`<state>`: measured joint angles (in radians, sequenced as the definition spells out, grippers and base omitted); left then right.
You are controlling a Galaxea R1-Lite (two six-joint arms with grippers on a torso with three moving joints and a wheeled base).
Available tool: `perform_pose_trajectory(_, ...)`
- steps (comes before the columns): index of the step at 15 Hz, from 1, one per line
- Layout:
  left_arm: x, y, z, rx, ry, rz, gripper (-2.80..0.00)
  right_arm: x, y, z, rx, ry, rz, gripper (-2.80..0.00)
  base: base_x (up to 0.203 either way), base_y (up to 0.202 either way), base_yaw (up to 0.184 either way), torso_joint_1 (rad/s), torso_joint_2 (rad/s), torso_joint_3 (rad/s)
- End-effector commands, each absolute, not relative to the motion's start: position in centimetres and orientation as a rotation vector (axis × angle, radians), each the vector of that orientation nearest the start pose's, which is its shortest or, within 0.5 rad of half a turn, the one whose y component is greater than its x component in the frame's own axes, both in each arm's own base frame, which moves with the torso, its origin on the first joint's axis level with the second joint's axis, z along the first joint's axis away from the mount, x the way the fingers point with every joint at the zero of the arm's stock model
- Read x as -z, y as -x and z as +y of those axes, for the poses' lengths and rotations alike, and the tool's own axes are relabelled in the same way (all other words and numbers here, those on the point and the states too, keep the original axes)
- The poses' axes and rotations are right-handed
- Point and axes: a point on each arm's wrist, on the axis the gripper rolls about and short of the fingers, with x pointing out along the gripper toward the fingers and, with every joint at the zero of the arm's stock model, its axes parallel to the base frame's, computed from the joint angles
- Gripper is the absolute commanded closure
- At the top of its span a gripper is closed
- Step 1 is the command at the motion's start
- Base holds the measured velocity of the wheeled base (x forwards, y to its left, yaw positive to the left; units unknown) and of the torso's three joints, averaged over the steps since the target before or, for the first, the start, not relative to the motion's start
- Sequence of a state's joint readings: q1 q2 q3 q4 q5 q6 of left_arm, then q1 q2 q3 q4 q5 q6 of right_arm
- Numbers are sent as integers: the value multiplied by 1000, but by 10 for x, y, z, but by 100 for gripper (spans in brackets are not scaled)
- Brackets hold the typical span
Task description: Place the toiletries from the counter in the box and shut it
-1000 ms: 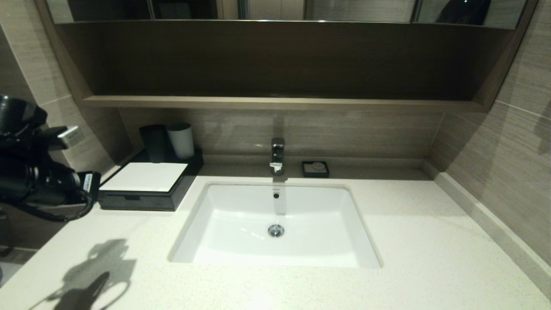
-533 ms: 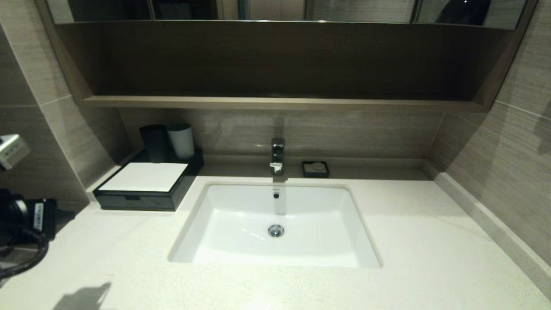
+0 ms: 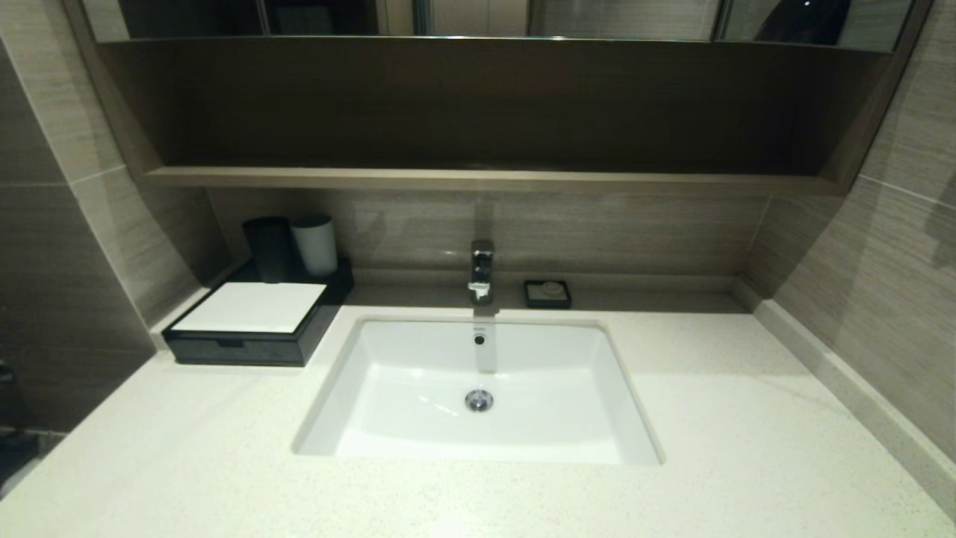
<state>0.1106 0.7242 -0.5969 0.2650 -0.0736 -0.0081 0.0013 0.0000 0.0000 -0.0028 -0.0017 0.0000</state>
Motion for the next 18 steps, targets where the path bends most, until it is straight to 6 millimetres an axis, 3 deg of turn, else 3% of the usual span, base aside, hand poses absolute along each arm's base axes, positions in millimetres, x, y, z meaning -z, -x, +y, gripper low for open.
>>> perform_pose_trajectory(1,-197,-20,0,-30,29,296,0,-75,23,0,0,0,-2,0,0,0,0,0,0,0)
perform_pose_trajectory(5,-156,10,-2,-34,-47,206,0,-75,23,0,0,0,-2,0,0,0,0,0,0,0)
perform_pose_trajectory(7,-141,16,-1,-51,-68,160,0,-75,23,0,0,0,-2,0,0,0,0,0,0,0)
perform_pose_trajectory(11,-142,19,1,-105,-74,9,0,-75,23,0,0,0,-2,0,0,0,0,0,0,0)
perform_pose_trajectory(18,-122,25,2,-94,-73,-87,0,-75,23,0,0,0,-2,0,0,0,0,0,0,0)
